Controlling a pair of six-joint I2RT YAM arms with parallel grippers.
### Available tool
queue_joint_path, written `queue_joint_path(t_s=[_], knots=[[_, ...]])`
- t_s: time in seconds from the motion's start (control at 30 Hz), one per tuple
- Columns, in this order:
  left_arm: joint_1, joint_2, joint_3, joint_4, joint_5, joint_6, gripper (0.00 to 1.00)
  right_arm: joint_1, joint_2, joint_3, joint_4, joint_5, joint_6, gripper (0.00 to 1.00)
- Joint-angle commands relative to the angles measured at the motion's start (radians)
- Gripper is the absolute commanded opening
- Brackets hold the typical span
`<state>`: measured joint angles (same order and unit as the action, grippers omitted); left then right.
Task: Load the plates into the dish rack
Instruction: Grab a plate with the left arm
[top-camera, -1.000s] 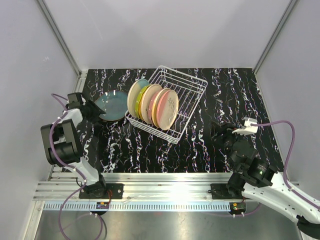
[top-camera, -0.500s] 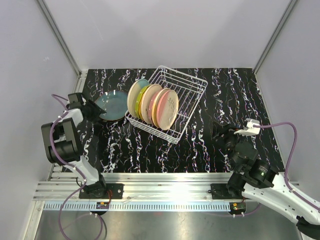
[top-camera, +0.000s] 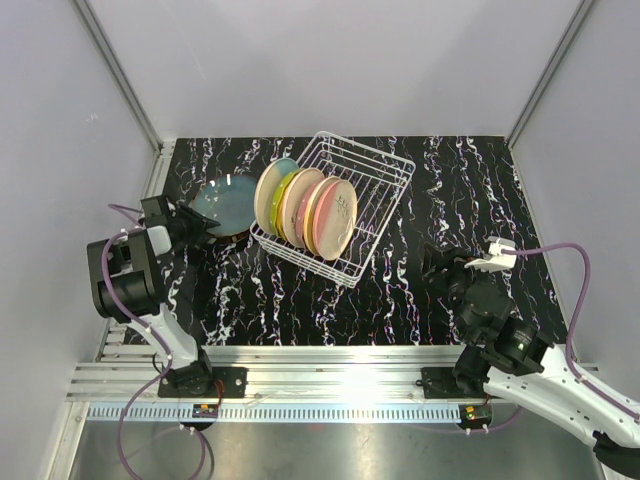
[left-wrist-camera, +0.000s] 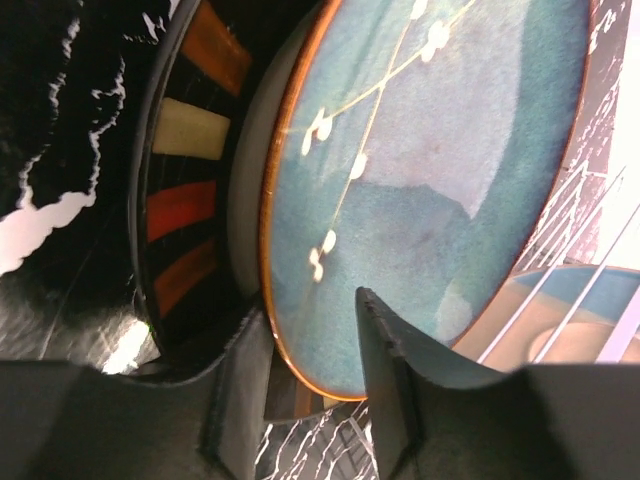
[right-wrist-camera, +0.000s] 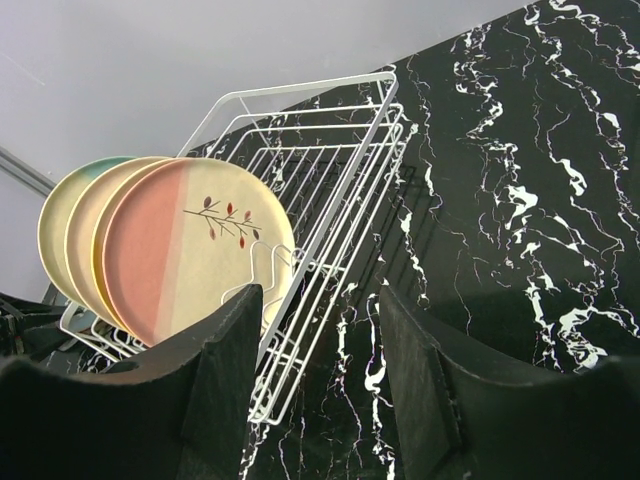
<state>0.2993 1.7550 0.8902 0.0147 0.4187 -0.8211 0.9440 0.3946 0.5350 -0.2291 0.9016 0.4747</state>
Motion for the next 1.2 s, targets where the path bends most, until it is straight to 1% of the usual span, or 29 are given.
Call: queue_joint_path(t_s=[0.0,0.17,0.23,0.37,0.47,0.5,0.67,0.77,0.97,1.03,1.07,1.1,1.17], knots=[[0.001,0.049,-0.042,-0.047,0.022,-0.021,0.41,-0.005,0.012,-0.004,0.048,0.043,-0.015,0.58],[0.003,0.051,-0.042,-0.055,0.006,-0.027,0.40,-0.004,0.016,-0.013,0.070,0.045,-0.018,0.58],[0.003,0.051,-0.040,-0.064,-0.006,-0.026,0.38,-0.005,0.023,-0.013,0.077,0.042,-0.016,0.58],[0.003,0.040,-0.036,-0.084,-0.031,-0.016,0.32,-0.005,0.032,-0.010,0.082,0.042,-0.018,0.59],[0.001,0.020,-0.013,-0.119,-0.066,0.007,0.26,-0.004,0.030,-0.007,0.082,0.043,-0.024,0.59],[0.003,0.015,-0.001,-0.160,-0.096,0.031,0.24,-0.005,0.029,-0.007,0.082,0.045,-0.025,0.59],[0.000,-0.048,0.045,-0.240,-0.201,0.080,0.15,-0.004,0.021,-0.007,0.077,0.043,-0.024,0.59],[0.000,-0.087,0.049,-0.259,-0.239,0.092,0.14,-0.005,0.020,-0.001,0.074,0.043,-0.025,0.59],[-0.002,-0.178,0.058,-0.300,-0.307,0.112,0.08,-0.004,0.020,0.019,0.063,0.040,-0.030,0.59],[0.000,-0.219,0.061,-0.308,-0.334,0.120,0.06,-0.005,0.023,0.026,0.065,0.025,-0.038,0.58],[-0.002,-0.245,0.061,-0.317,-0.357,0.126,0.04,-0.005,0.035,0.026,0.085,0.004,-0.060,0.57],[0.000,-0.258,0.064,-0.320,-0.368,0.131,0.00,-0.005,0.042,0.026,0.102,-0.018,-0.080,0.57],[-0.002,-0.279,0.065,-0.332,-0.383,0.135,0.00,-0.005,0.070,0.026,0.138,-0.070,-0.120,0.57]])
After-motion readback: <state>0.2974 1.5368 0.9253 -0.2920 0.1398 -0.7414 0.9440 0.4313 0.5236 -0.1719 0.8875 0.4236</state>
